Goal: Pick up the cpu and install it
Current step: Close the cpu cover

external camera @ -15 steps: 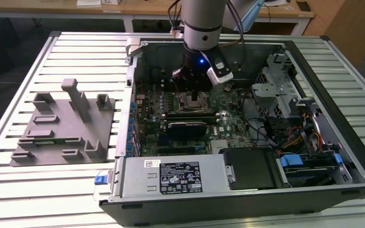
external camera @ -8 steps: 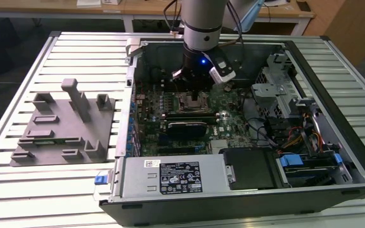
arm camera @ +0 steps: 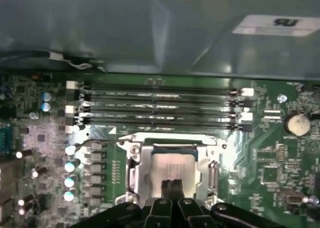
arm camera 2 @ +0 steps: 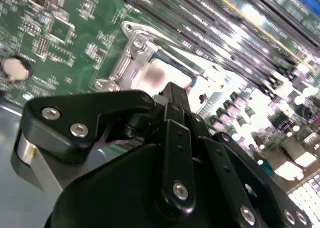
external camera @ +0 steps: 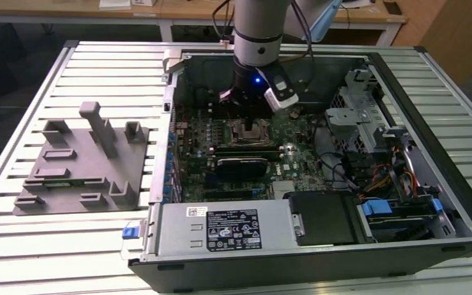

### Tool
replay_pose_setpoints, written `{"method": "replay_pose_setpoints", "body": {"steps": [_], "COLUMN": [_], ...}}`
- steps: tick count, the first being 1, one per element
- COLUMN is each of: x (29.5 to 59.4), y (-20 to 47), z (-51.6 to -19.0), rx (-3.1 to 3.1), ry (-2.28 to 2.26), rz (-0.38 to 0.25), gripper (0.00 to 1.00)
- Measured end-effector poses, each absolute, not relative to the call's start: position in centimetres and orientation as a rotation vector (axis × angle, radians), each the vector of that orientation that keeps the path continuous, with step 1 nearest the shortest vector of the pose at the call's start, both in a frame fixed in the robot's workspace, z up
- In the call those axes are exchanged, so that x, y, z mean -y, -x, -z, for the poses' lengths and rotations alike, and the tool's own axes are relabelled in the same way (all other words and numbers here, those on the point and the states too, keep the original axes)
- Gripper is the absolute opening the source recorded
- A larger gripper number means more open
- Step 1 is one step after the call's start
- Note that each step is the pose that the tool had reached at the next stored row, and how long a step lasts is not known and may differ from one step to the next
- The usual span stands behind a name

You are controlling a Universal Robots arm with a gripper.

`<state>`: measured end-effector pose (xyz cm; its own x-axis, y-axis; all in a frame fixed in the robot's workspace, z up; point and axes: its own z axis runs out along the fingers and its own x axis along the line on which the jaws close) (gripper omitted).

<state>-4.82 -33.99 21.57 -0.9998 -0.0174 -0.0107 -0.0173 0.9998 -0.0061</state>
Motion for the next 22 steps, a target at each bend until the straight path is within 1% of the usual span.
{"method": "replay_pose_setpoints", "body": {"steps": [8,22], "x": [34.0,34.0], "y": [6.2,6.6], "z": [-21.1,-20.5], "rx": [-3.131,-3.131], "ry": [0.02,0.02], "rz": [0.009,0.009], "gripper": [0.11,0.11]}}
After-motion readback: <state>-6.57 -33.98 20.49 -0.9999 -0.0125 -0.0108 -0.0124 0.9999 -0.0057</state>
